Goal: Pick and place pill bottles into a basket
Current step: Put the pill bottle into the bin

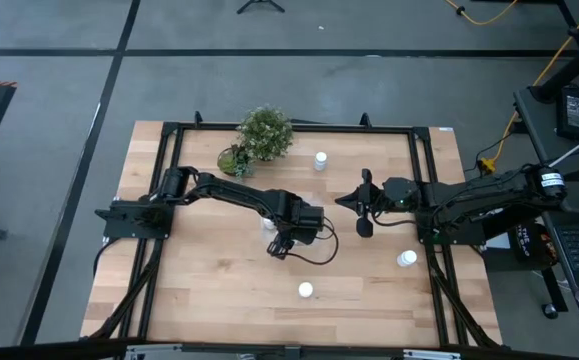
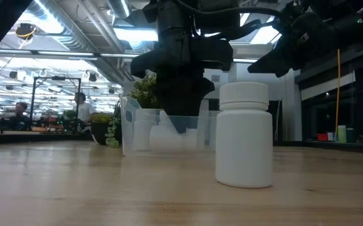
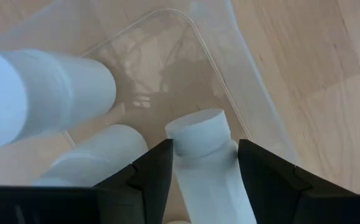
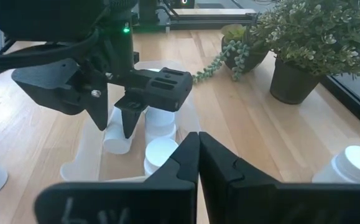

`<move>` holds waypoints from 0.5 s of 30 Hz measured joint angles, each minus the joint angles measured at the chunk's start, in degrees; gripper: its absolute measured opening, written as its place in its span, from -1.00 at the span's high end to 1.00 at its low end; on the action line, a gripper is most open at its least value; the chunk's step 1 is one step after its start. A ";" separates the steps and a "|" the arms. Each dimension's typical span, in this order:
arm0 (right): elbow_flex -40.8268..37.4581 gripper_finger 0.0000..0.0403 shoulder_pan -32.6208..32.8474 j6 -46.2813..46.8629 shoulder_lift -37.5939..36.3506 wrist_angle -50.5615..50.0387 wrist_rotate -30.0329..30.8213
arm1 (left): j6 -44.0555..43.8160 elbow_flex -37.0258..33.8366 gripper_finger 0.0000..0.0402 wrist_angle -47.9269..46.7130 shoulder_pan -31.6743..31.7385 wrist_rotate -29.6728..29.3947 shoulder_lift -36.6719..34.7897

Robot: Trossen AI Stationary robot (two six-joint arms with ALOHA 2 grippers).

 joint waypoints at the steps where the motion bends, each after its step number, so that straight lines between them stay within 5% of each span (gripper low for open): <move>1: 0.00 0.94 0.00 0.00 0.00 0.01 0.00 | -0.06 0.00 0.13 0.01 0.00 0.00 0.00; 15: 0.00 0.94 0.02 -0.02 0.00 0.00 0.01 | -0.14 0.00 0.14 0.31 -0.01 -0.48 1.44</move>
